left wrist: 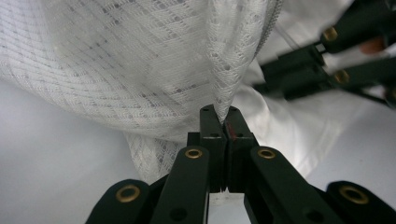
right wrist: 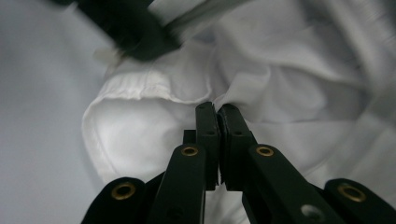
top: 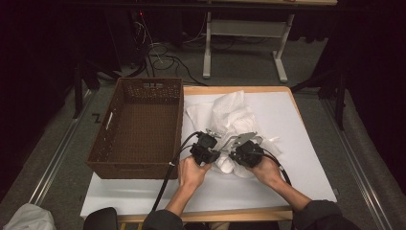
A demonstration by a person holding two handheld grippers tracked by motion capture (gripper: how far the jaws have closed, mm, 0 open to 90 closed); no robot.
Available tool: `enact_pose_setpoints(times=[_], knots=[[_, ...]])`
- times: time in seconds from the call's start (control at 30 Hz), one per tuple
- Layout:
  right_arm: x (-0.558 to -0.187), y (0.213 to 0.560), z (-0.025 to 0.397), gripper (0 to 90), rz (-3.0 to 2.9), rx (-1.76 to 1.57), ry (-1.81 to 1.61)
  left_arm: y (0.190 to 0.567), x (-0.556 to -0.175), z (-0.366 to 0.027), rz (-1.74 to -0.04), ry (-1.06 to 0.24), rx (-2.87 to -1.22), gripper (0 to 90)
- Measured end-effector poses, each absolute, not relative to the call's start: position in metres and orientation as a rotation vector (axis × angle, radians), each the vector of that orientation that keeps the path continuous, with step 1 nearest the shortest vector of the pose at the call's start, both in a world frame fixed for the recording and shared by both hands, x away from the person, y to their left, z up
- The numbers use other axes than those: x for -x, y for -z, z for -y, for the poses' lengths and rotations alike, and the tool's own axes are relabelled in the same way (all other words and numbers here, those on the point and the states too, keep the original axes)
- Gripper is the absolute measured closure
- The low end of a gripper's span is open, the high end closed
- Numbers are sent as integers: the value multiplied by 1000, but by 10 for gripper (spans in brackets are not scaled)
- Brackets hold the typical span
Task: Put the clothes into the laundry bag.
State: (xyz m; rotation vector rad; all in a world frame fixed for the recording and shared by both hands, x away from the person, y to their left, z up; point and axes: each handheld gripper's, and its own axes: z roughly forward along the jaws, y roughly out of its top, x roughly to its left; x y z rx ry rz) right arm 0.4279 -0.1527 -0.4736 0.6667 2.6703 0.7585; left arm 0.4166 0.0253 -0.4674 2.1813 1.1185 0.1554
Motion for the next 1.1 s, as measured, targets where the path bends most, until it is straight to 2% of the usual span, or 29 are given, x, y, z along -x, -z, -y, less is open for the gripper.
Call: enact_pose_setpoints(times=[0.43, 0.67, 0.93, 1.1], knots=[[-469, 454, 138, 890, -2474, -852, -847, 461, -407, -25, -1068, -140, -2189, 886], [-482, 481, 122, 879, -2454, -860, -736, 463, -408, -26, -1073, -134, -2200, 886], [-468, 462, 133, 665, -2546, -847, -773, 469, -413, -21, -1094, -116, -2192, 884], [-445, 439, 157, 598, -2551, -747, -796, 470, -415, -22, -1106, -113, -2192, 883]])
